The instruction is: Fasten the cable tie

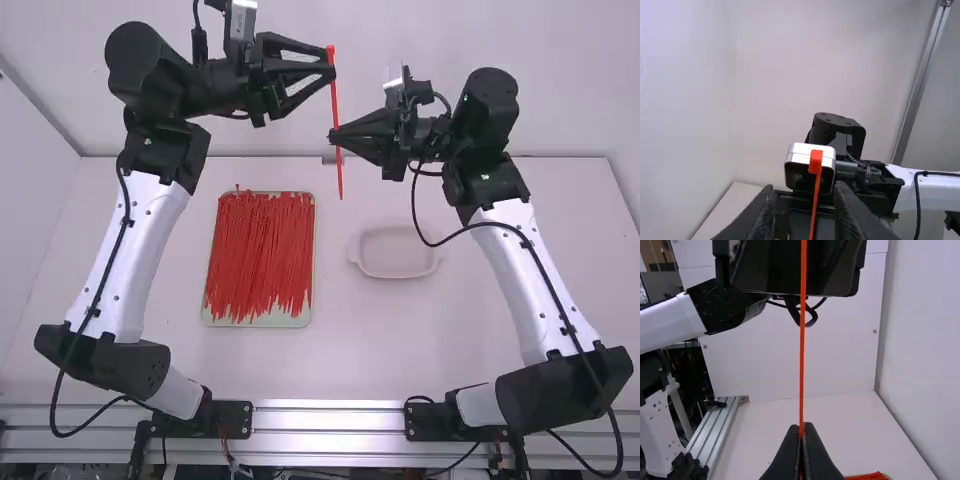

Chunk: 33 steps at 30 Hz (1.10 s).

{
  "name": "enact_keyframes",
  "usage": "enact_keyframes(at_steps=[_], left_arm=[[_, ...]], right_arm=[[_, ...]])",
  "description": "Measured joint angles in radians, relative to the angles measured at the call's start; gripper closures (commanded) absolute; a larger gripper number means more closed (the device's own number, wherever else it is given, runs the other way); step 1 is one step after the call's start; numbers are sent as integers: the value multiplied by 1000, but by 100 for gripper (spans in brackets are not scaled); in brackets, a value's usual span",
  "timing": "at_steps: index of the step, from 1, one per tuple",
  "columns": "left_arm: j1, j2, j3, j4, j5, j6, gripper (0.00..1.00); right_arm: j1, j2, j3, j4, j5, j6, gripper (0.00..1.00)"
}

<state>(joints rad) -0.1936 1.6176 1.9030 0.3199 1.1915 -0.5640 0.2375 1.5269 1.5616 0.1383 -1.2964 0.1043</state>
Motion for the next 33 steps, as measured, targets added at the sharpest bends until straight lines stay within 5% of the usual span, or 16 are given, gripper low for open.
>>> enact_keyframes(at_steps=[5,8,15,17,20,27,28,29,30,31,32,33], left_arm=[[0,0,0,3,0,-4,76],[0,0,0,3,0,-9,96],[-4,0,0,3,0,-13,93],[-5,0,0,3,0,-12,84],[-5,0,0,2,0,-15,97],[-5,0,0,3,0,-13,98],[-5,0,0,1,0,-13,98],[-5,0,0,-2,-1,-13,98],[-5,0,0,-6,-2,-13,98],[-5,0,0,-19,-8,-13,98],[-5,0,0,-40,-19,-10,98],[-5,0,0,-78,-34,2,98]], right_arm=[[0,0,0,0,-1,0,100],[0,0,0,0,-2,0,100],[0,0,0,0,0,-1,100],[0,0,0,0,-1,-2,100],[0,0,0,0,0,-2,100],[0,0,0,0,-5,-1,100],[0,0,0,0,-4,-2,87],[0,0,0,-1,-2,-2,61],[0,0,0,-1,-3,0,56],[0,0,0,-1,-5,0,21],[0,0,0,0,-5,0,2],[0,0,0,-1,-7,-1,2]])
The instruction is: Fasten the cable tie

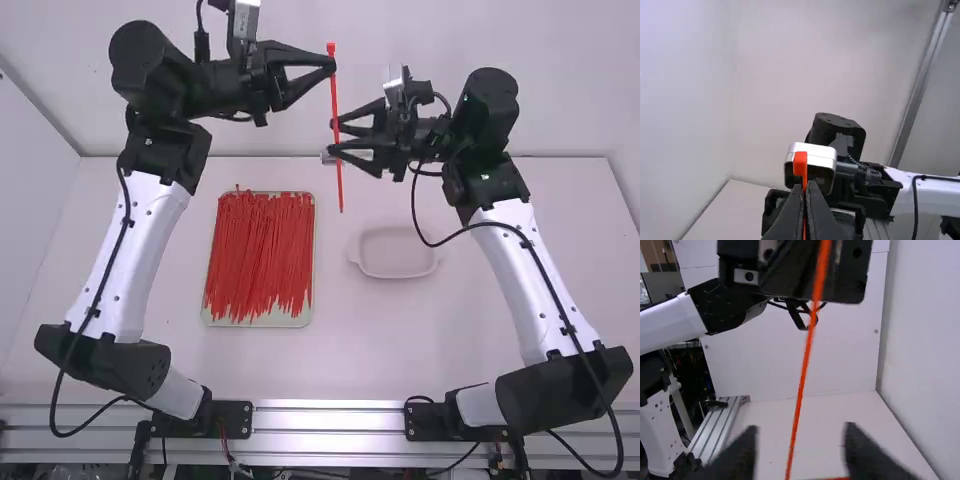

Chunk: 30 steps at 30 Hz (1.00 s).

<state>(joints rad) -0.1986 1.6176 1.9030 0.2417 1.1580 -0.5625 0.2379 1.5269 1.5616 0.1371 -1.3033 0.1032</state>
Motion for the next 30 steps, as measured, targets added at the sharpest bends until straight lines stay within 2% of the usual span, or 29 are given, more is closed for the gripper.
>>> enact_keyframes(at_steps=[6,10,14,21,30], left_arm=[[16,1,0,-127,-71,60,98],[37,22,0,-133,-91,84,98],[48,70,0,-134,-98,78,98],[62,164,0,-162,-98,-39,98],[132,171,0,-276,-41,-329,98]], right_arm=[[-37,0,0,-102,-33,-31,2],[-123,0,1,-229,-158,-180,2],[-152,0,1,-350,-204,-320,2],[-111,0,0,-508,-231,-574,2],[-30,0,0,-517,-192,-736,2]])
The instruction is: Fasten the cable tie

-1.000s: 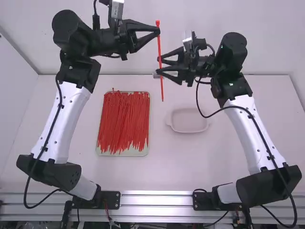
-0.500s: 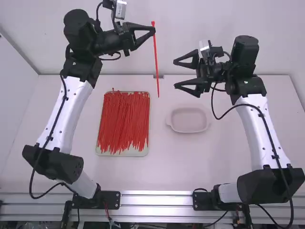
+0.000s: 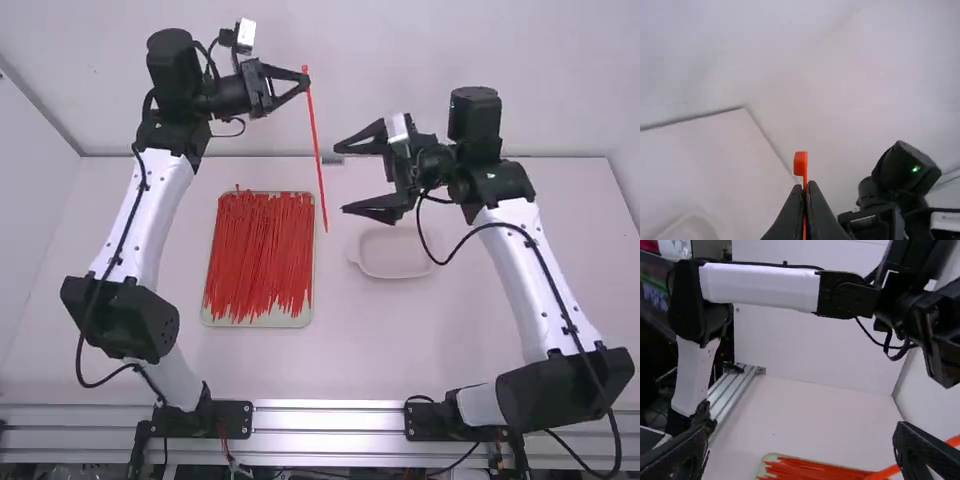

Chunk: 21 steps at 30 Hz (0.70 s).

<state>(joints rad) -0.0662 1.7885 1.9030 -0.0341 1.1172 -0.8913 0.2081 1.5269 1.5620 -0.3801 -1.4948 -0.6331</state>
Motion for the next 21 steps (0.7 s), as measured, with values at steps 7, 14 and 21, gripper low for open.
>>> enact_keyframes(at_steps=[7,14,21], left_arm=[[6,0,0,8,88,-245,98],[3,0,0,-26,121,-436,98],[-9,0,0,-16,98,-509,98]], right_arm=[[-3,1,0,107,-32,-160,2],[-19,1,0,116,-33,-470,2],[-3,1,0,113,-45,-811,2]])
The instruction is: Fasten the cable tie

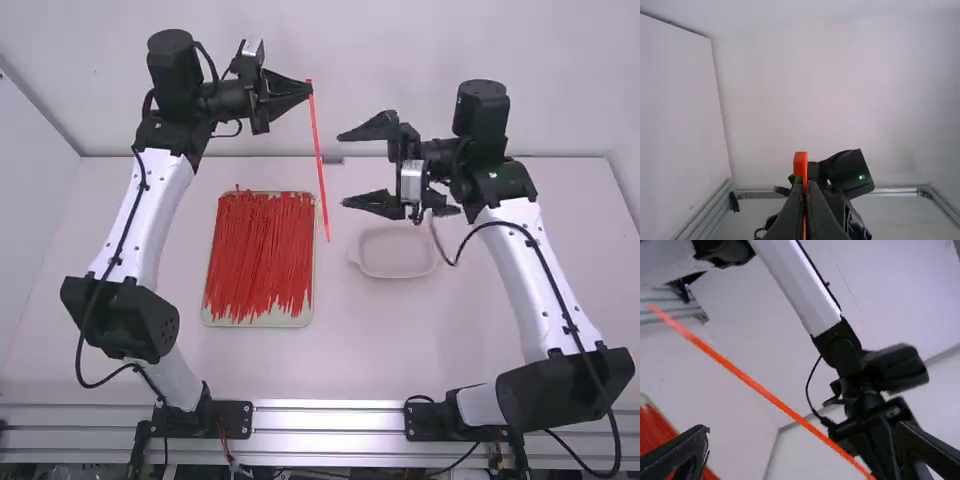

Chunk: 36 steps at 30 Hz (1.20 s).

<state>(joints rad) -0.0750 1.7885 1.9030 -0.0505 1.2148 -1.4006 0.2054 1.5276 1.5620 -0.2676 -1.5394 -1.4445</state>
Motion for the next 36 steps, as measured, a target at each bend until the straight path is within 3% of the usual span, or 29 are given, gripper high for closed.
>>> enact_keyframes(at_steps=[8,20,23,27,30,36], left_arm=[[-1,0,0,-4,-8,-50,98],[-1,0,0,-1,-8,-126,98],[0,0,0,-2,-7,-126,98],[8,0,0,-2,-2,-126,98],[17,0,0,-5,5,-126,98],[18,0,0,-6,5,-126,98]], right_arm=[[68,0,0,-2,-3,-229,2],[93,0,0,-5,-3,-324,1],[93,0,0,-4,-5,-339,18],[93,0,0,-5,-6,-340,34],[98,0,0,-5,-6,-341,54],[121,0,0,-5,-6,-343,65]])
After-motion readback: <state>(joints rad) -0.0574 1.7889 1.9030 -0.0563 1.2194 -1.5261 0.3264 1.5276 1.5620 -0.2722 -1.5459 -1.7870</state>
